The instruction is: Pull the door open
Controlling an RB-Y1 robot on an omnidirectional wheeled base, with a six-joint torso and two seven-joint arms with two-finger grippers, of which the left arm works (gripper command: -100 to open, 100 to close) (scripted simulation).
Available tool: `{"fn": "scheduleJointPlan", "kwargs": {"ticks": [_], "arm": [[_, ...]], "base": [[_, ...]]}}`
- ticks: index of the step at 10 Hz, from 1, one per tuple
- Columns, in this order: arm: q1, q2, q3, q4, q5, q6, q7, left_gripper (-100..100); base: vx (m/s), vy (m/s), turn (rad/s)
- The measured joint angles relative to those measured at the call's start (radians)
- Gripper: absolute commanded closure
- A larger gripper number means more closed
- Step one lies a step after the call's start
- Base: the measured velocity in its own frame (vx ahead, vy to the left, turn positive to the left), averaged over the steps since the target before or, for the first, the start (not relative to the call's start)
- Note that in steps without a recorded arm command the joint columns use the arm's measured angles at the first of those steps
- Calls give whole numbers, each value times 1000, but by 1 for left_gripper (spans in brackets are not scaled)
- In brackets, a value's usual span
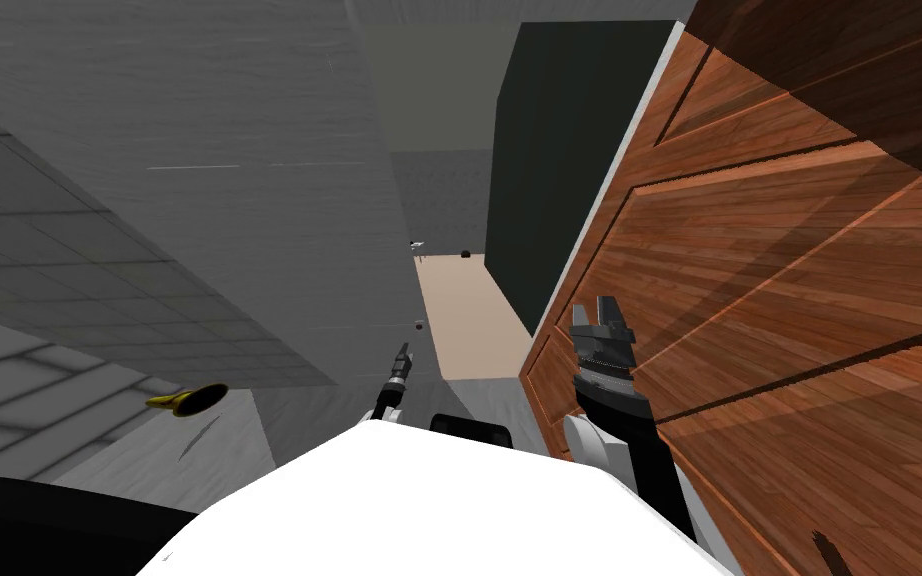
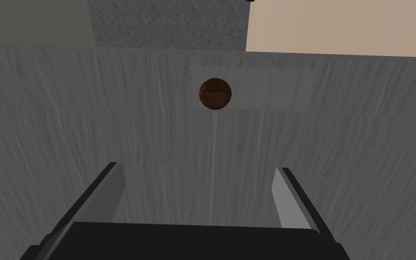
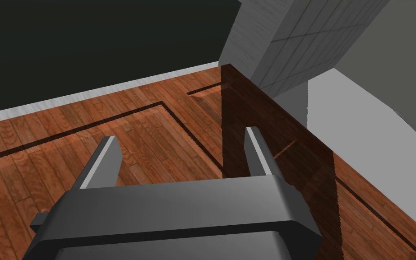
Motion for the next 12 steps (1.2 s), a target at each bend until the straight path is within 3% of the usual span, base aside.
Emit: {"fn": "scheduleJointPlan", "kwargs": {"ticks": [5,7,10,11,12], "arm": [[-13,26,23,57,14,-29,19,-100],[10,45,37,42,23,-29,34,-100],[-4,63,53,94,33,-56,49,-100],[-3,63,54,95,33,-58,50,100],[-3,63,53,94,33,-58,49,100]], "base": [[173,-6,-95],[181,12,-80],[129,-3,-62],[-24,-4,18],[-37,-3,-15]]}}
